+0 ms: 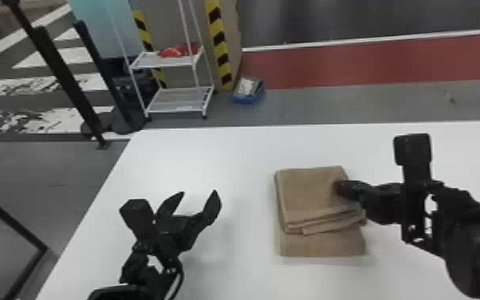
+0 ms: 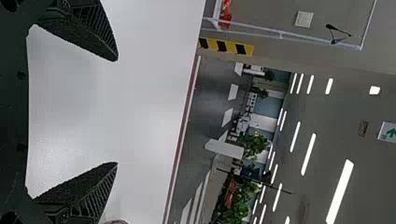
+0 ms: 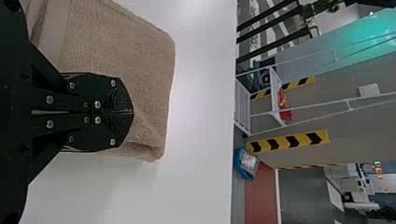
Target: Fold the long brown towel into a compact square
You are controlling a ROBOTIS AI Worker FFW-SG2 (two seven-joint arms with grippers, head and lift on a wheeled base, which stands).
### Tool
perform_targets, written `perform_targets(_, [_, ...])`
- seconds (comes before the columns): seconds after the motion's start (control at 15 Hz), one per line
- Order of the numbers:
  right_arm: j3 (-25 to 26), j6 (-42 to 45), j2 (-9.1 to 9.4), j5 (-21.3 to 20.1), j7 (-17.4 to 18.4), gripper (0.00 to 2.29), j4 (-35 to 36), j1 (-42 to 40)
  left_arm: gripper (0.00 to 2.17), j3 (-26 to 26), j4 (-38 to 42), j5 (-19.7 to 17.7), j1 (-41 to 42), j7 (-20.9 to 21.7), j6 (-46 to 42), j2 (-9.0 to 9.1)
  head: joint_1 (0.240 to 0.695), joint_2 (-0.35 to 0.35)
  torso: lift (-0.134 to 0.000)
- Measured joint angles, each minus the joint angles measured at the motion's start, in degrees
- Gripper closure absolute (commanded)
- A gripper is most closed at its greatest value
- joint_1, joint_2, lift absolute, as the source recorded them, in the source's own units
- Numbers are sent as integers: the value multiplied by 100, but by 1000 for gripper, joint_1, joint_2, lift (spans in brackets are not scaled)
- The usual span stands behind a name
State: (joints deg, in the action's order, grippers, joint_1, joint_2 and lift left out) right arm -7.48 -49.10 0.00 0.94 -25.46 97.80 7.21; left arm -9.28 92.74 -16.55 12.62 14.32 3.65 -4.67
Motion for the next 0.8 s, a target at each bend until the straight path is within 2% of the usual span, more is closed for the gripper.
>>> perform_targets(0.2, [-19, -69, 0, -185, 14, 1993, -230, 36, 80, -11, -18, -3, 10, 1, -33, -7, 695, 228, -126])
perform_targets(0.27, [-24, -99, 0, -200, 6, 1848, -52, -49, 80, -4, -24, 0, 1, 2, -34, -6, 695, 228, -126])
perform_targets(0.33, [-74, -119, 0, -287, -6, 1548, 282, -170, 80, 2, -27, 2, -8, 2, -35, -6, 695, 229, -126])
perform_targets(0.4, [-252, -186, 0, -629, -90, 998, 792, -326, 80, 3, -28, 2, -12, 1, -35, -6, 695, 234, -126])
perform_targets(0.47, [-499, -354, 0, -1145, -335, 417, 1213, -431, 80, -2, -28, 2, -12, 0, -35, -7, 695, 243, -126])
perform_targets(0.53, [-835, -682, 0, -1860, -779, 164, 1582, -480, 80, -12, -28, -4, -13, 0, -35, -13, 695, 257, -126])
perform_targets(0.67, [-1440, -1141, -53, -3201, -1653, 76, 1907, -486, 80, -34, -26, -27, -5, 0, -21, -29, 695, 288, -126])
perform_targets(0.8, [-1773, -1158, -199, -4239, -2244, 83, 1943, -543, 80, -67, -22, -44, 10, 0, -18, -38, 695, 292, -126])
